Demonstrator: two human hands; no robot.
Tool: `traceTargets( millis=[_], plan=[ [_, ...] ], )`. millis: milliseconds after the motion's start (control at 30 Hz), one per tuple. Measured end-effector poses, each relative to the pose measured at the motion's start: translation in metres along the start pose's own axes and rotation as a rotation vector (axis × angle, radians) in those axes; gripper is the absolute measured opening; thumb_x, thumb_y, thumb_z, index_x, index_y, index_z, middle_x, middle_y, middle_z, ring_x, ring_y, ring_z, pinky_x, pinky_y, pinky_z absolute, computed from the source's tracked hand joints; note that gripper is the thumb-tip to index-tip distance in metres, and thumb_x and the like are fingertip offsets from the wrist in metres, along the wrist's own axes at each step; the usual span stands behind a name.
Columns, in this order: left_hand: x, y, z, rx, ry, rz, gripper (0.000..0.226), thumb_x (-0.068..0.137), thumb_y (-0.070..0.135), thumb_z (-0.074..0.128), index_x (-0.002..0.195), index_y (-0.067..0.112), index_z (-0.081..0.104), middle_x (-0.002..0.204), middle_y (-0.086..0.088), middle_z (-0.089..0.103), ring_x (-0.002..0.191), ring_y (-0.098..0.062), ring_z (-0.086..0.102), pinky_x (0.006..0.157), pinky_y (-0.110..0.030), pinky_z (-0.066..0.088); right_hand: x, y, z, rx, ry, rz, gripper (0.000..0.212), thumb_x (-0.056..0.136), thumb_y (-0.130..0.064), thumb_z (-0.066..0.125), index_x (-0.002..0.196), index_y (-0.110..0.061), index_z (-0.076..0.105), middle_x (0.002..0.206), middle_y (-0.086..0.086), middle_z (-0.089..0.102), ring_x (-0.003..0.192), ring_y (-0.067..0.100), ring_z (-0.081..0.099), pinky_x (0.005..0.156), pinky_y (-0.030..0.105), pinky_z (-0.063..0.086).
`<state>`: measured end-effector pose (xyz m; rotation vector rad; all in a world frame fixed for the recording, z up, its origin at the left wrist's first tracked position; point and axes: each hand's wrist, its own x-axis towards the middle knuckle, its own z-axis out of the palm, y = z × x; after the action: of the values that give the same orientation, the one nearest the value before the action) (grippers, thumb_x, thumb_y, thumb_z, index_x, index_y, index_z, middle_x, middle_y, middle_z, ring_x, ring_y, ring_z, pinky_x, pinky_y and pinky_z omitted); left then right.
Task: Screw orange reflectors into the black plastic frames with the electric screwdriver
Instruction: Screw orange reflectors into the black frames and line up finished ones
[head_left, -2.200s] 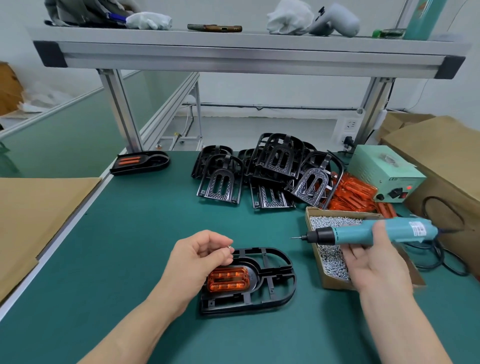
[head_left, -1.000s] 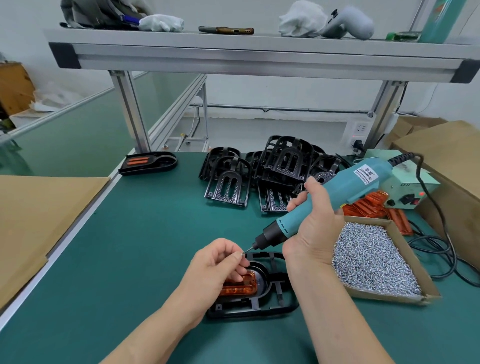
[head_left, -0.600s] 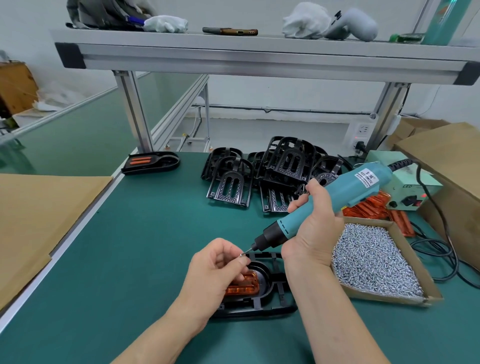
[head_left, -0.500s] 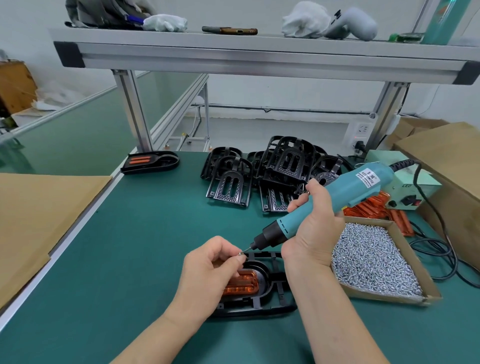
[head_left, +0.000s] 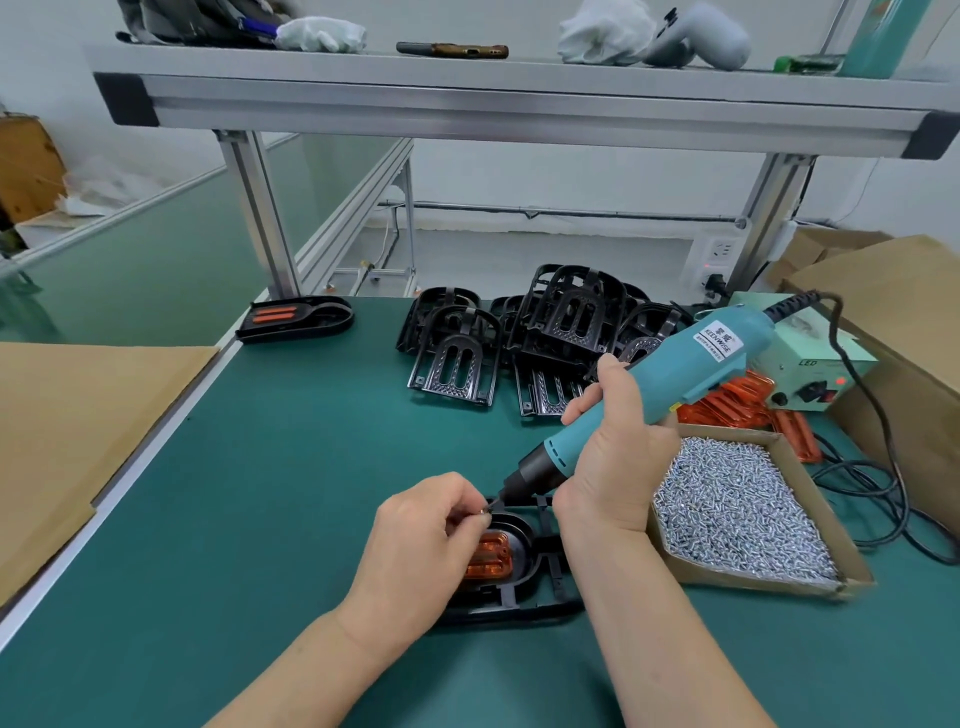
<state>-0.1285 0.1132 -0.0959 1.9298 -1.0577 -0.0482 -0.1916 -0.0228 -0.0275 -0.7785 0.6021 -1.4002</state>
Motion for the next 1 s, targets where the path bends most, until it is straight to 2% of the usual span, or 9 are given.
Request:
traceTargets(
  millis=[133, 233, 300, 367, 533, 667, 800, 1000],
  plan=[
    [0.002, -0.003, -0.005, 0.015, -0.05, 0.023, 0.02, 0.08, 0.014, 0.078, 0.091, 0.029, 0.071, 0.082, 0.019, 0.065, 0.084, -0.003, 0.061, 0.077, -0.018, 0.048, 0.005, 0.001, -0.005, -0.006, -0.008, 0.01, 0.017, 0.079, -0.021, 0.071, 0.085, -0.016, 0.056, 0.049, -0.003, 0.052, 0.044, 0.015, 0.046, 0.053, 0.023, 0.045],
    [0.0, -0.01, -0.015, 0.031, -0.102, 0.074, 0.03, 0.082, 0.038, 0.071, 0.109, 0.025, 0.074, 0.108, 0.022, 0.063, 0.109, 0.001, 0.055, 0.098, -0.021, 0.042, 0.008, 0.0, -0.009, -0.033, -0.045, -0.018, 0.016, 0.08, -0.019, 0.071, 0.08, -0.016, 0.056, 0.049, -0.004, 0.051, 0.042, 0.014, 0.046, 0.051, 0.021, 0.044],
    [-0.004, -0.017, -0.02, 0.003, -0.198, 0.089, 0.045, 0.081, 0.055, 0.062, 0.116, 0.029, 0.073, 0.127, 0.019, 0.057, 0.129, -0.003, 0.044, 0.11, -0.026, 0.033, 0.006, -0.001, -0.011, -0.069, -0.085, -0.042, 0.017, 0.08, -0.018, 0.071, 0.077, -0.016, 0.055, 0.049, -0.002, 0.05, 0.042, 0.015, 0.046, 0.05, 0.023, 0.043],
    [-0.01, -0.023, -0.02, 0.005, -0.299, 0.09, 0.052, 0.079, 0.063, 0.059, 0.122, 0.036, 0.068, 0.14, 0.018, 0.046, 0.14, -0.004, 0.032, 0.116, -0.034, 0.027, 0.003, 0.0, -0.013, -0.112, -0.137, -0.061, 0.016, 0.08, -0.018, 0.072, 0.076, -0.016, 0.056, 0.05, 0.0, 0.05, 0.043, 0.015, 0.045, 0.051, 0.024, 0.042],
    [-0.015, -0.032, -0.014, 0.031, -0.322, 0.095, 0.047, 0.078, 0.062, 0.062, 0.12, 0.042, 0.067, 0.143, 0.018, 0.042, 0.139, -0.003, 0.033, 0.117, -0.041, 0.029, -0.01, 0.0, -0.012, -0.215, -0.279, -0.15, 0.02, 0.081, -0.016, 0.071, 0.069, -0.028, 0.061, 0.053, -0.003, 0.052, 0.042, 0.014, 0.046, 0.05, 0.023, 0.041],
    [-0.014, -0.035, -0.012, 0.016, -0.315, 0.093, 0.041, 0.078, 0.061, 0.064, 0.115, 0.043, 0.069, 0.143, 0.019, 0.042, 0.138, -0.003, 0.034, 0.116, -0.041, 0.031, -0.016, 0.0, -0.011, -0.236, -0.299, -0.15, 0.019, 0.08, -0.016, 0.071, 0.069, -0.028, 0.061, 0.052, -0.003, 0.051, 0.041, 0.013, 0.045, 0.048, 0.022, 0.04],
    [-0.014, -0.035, -0.012, 0.012, -0.322, 0.091, 0.041, 0.077, 0.063, 0.063, 0.114, 0.045, 0.07, 0.143, 0.02, 0.041, 0.138, -0.002, 0.033, 0.115, -0.04, 0.031, -0.017, 0.0, -0.012, -0.254, -0.308, -0.147, 0.012, 0.081, -0.014, 0.07, 0.074, -0.016, 0.06, 0.052, 0.0, 0.05, 0.042, 0.014, 0.045, 0.048, 0.022, 0.04],
    [-0.015, -0.037, -0.012, -0.001, -0.324, 0.081, 0.04, 0.077, 0.063, 0.065, 0.113, 0.047, 0.069, 0.142, 0.022, 0.041, 0.138, -0.004, 0.033, 0.115, -0.04, 0.032, -0.018, 0.0, -0.012, -0.26, -0.304, -0.139, 0.015, 0.08, -0.016, 0.07, 0.072, -0.022, 0.06, 0.052, 0.0, 0.051, 0.043, 0.015, 0.045, 0.049, 0.024, 0.041]
  ],
)
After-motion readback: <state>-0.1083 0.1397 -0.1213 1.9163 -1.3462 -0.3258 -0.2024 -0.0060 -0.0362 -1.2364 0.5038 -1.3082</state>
